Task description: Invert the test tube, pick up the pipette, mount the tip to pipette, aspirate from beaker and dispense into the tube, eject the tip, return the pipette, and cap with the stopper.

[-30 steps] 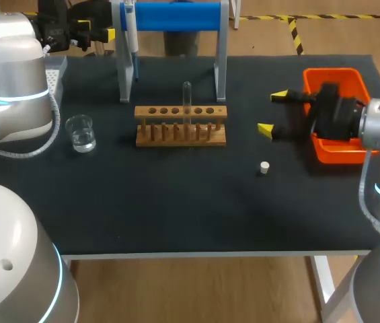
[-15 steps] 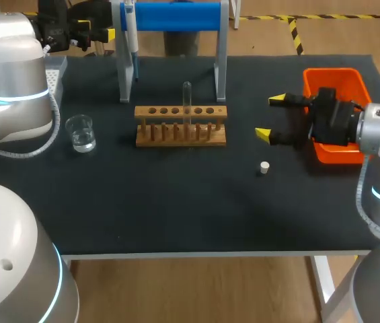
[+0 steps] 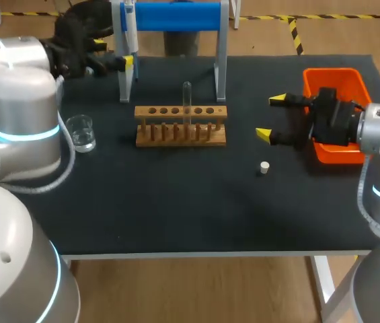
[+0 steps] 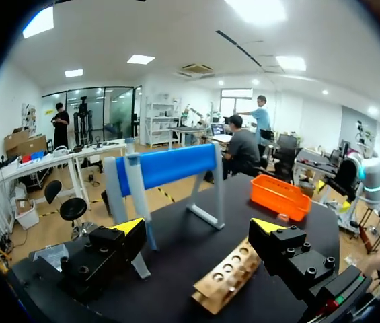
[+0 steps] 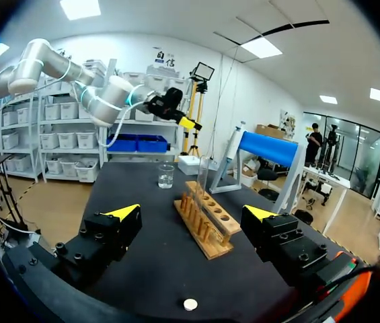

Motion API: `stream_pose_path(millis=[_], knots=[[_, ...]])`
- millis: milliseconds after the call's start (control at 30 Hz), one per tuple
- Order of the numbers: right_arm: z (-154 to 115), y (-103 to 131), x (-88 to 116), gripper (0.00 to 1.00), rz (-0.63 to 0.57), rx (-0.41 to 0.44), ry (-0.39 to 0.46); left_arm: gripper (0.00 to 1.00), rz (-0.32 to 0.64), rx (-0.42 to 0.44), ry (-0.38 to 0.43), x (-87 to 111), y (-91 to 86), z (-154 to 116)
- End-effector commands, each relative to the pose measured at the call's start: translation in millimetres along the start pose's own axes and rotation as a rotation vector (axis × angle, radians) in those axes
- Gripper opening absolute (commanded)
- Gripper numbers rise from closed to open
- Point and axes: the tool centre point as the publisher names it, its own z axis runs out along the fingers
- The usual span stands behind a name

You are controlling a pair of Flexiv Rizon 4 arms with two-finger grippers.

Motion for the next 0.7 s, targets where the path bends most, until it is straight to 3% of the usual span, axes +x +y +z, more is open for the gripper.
stream_pose_path(millis=[33, 333, 500, 700], knots=[[1, 0, 0, 1.00, 0.000, 0.001, -0.003, 1.00, 0.013, 0.044, -0.018, 47.6, 16.8, -23], [1, 0, 0, 1.00, 0.000, 0.001, -0.003, 1.00, 0.017, 0.023, 0.021, 93.2, 49.5, -33], [1, 0, 0, 1.00, 0.000, 0.001, -0.003, 1.00, 0.004, -0.002, 0.019, 101.6, 66.8, -36], [1, 0, 0, 1.00, 0.000, 0.001, -0.003, 1.00, 0.004, -0.016, -0.002, 102.7, 72.3, -42]])
